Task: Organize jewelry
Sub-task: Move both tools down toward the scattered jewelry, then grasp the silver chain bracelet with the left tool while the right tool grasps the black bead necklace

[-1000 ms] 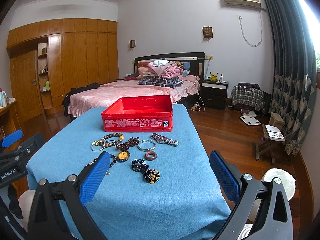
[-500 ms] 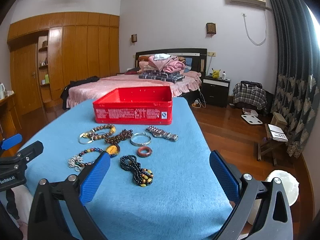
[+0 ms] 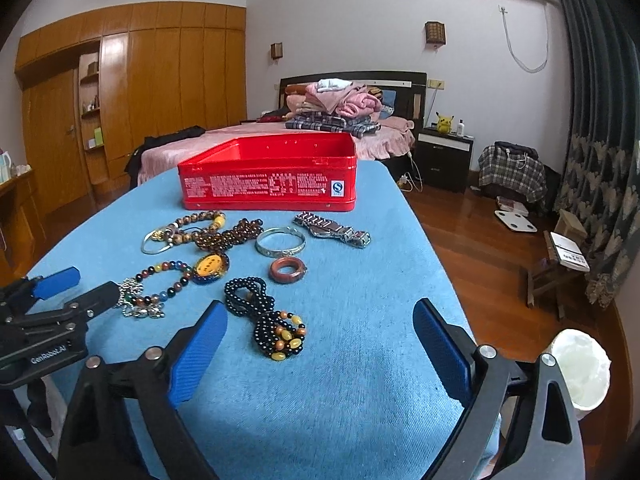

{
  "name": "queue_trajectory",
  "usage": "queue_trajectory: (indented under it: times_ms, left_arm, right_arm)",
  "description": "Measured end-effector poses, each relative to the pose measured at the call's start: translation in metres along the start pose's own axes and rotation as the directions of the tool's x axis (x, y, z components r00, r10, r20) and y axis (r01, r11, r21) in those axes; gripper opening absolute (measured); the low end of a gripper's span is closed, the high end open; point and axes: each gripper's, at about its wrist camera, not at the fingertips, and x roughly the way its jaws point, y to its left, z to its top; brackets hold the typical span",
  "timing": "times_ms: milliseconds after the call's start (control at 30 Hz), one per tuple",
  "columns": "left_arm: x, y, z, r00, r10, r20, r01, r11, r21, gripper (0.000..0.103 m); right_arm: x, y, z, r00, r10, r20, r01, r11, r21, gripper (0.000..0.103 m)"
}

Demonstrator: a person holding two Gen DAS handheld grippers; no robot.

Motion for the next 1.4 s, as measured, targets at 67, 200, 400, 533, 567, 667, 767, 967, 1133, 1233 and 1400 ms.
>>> queue_trajectory:
  times_ms: [67, 200, 400, 533, 567, 667, 767, 967, 1133, 1233, 1400]
  left_arm:
    - [0.006, 0.000, -0.002, 1.000, -0.006, -0.015, 0.006, 1.000, 0.001, 0.068]
    - [0.012, -0.002, -0.005, 1.000, -0.020, -0.012, 0.020, 1.000, 0.008, 0.063]
    - [0.013, -0.004, -0.006, 0.999, -0.050, 0.010, 0.050, 0.999, 0.008, 0.049]
    - [0.014, -0.009, -0.007, 0.994, -0.111, 0.023, 0.110, 0.994, 0.015, 0.025]
    - [0.014, -0.009, -0.006, 0.993, -0.113, 0.024, 0.113, 0.994, 0.011, 0.023]
    - [0.013, -0.009, -0.007, 0.990, -0.135, 0.028, 0.135, 0.991, -0.002, 0.020]
    - [0.011, -0.010, -0.007, 0.991, -0.133, 0.032, 0.133, 0.991, -0.009, 0.019]
    - [0.004, -0.011, -0.011, 0.992, -0.120, 0.024, 0.121, 0.993, -0.016, 0.019]
    - [0.009, -0.011, -0.011, 0.993, -0.113, 0.021, 0.113, 0.993, -0.016, 0.025]
    - [0.012, -0.014, -0.011, 0.994, -0.109, 0.029, 0.110, 0.994, -0.009, 0.028]
    - [0.012, -0.015, -0.014, 0.994, -0.101, 0.046, 0.102, 0.995, -0.009, 0.030]
  right_arm:
    - [0.004, -0.001, -0.001, 1.000, 0.001, -0.007, -0.001, 1.000, 0.004, 0.091]
    - [0.010, -0.002, -0.002, 1.000, 0.004, -0.015, -0.004, 1.000, 0.005, 0.091]
    - [0.017, -0.003, -0.003, 1.000, 0.006, -0.027, -0.005, 1.000, 0.007, 0.091]
    - [0.022, -0.004, -0.003, 0.999, 0.007, -0.035, -0.007, 1.000, 0.005, 0.090]
    - [0.022, -0.004, -0.003, 0.999, 0.010, -0.036, -0.009, 1.000, 0.004, 0.090]
    - [0.025, -0.005, -0.003, 0.999, 0.025, -0.037, -0.025, 1.000, 0.004, 0.086]
    - [0.027, -0.005, -0.003, 0.999, 0.031, -0.040, -0.031, 1.000, 0.002, 0.084]
    - [0.030, -0.004, -0.005, 0.997, 0.057, -0.048, -0.058, 0.998, -0.008, 0.080]
    - [0.034, -0.002, -0.004, 0.994, 0.104, -0.043, -0.106, 0.994, -0.030, 0.069]
    - [0.038, 0.002, -0.005, 0.993, 0.108, -0.040, -0.110, 0.993, -0.051, 0.069]
    - [0.039, 0.011, -0.007, 0.988, 0.151, -0.024, -0.153, 0.983, -0.099, 0.064]
